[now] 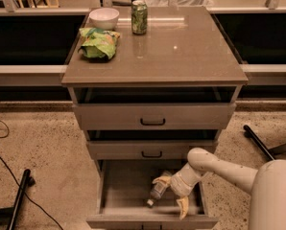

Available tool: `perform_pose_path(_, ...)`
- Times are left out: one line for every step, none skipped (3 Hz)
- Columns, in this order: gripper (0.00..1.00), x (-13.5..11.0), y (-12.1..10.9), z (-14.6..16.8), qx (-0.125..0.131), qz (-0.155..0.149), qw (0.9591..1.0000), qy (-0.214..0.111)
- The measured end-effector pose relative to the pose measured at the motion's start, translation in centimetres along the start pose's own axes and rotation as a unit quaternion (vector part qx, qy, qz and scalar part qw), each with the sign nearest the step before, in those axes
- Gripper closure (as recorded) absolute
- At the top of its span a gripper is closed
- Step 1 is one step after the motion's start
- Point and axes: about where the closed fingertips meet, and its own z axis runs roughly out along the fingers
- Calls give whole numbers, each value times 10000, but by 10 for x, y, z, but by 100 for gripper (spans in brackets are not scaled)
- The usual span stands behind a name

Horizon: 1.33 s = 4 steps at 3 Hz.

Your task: Pick blue plastic bottle from bottom drawer and place on counter

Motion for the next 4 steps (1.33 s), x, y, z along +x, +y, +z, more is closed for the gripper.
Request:
perform_pose_path(0, 0, 0, 0, -3, -3, 10000, -2)
perform_pose_path(0, 9, -6, 17, 186, 21, 9996, -206)
perform_pose_path(0, 40, -19, 21, 902, -98, 9956, -226)
perform_pose_path(0, 76, -38, 19, 1466, -148, 9890, 160)
